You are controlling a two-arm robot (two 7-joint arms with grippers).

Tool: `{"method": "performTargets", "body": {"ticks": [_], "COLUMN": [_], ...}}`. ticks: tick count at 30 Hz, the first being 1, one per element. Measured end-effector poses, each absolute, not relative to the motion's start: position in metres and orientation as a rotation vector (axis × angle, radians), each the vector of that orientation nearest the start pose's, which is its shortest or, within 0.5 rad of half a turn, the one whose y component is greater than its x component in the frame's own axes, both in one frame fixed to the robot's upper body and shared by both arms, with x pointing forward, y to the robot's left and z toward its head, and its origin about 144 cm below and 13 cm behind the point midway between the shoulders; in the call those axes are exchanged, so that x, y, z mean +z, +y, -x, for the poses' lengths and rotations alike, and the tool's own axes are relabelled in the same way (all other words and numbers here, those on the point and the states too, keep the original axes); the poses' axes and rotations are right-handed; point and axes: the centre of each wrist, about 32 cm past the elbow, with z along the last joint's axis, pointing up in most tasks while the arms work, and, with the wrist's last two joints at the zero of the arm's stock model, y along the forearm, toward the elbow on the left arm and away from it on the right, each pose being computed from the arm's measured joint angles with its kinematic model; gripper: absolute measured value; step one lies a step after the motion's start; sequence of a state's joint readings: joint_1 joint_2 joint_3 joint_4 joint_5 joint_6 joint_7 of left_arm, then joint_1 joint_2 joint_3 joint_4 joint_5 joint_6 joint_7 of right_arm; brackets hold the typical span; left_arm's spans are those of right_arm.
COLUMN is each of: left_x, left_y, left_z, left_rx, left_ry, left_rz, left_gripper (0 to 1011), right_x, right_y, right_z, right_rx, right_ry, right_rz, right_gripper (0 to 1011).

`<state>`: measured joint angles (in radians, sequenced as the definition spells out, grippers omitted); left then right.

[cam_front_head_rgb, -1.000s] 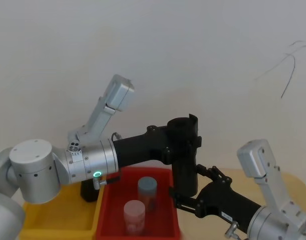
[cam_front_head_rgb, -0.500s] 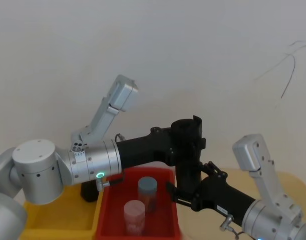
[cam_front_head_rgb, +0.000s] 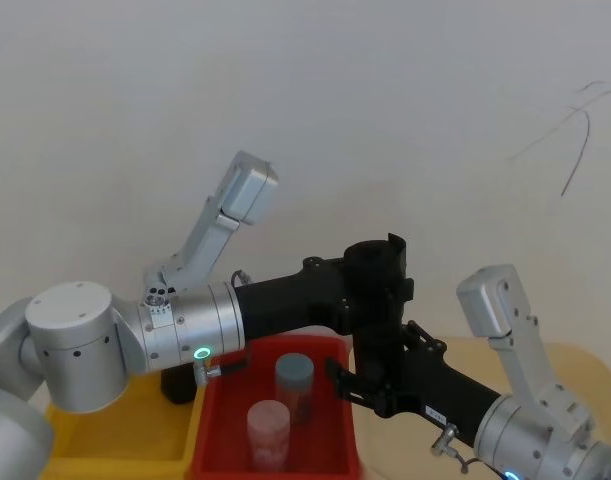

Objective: Pick up the garbage bag with the one hand and transfer it to the other hand.

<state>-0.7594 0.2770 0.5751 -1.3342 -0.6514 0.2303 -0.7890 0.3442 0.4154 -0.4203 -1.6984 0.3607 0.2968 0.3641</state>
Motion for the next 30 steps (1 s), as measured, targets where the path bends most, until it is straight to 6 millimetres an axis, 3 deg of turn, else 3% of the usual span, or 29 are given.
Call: {"method": "performTargets", "body": {"ticks": [6, 17, 20, 30], "left_x": [1.3277, 1.3276, 1.3275, 1.3273], "left_y": [0.1626, 0.1623, 0.1622, 0.1622], "left_z": [-0.6039, -0.6032, -0.603, -0.6028], "left_rx": [0.286, 0.286, 0.286, 0.286], "left_ry": [-0.023, -0.02, -0.019, -0.018], "left_rz": [0.08, 0.08, 0.08, 0.08], "left_gripper": [447, 447, 447, 718], "right_x": [1.2655, 1.2652, 1.2652, 1.2647], "right_y": [-0.2091, -0.2085, -0.2086, -0.2092], "right_z": [-0.5122, -0.5133, -0.5133, -0.5111], "right_rx": [-0.798, -0.797, -0.797, -0.803], "right_ry": [-0.096, -0.095, -0.095, -0.086], "right_rz": [0.132, 0.13, 0.13, 0.125], "right_gripper": [865, 522, 484, 477]}}
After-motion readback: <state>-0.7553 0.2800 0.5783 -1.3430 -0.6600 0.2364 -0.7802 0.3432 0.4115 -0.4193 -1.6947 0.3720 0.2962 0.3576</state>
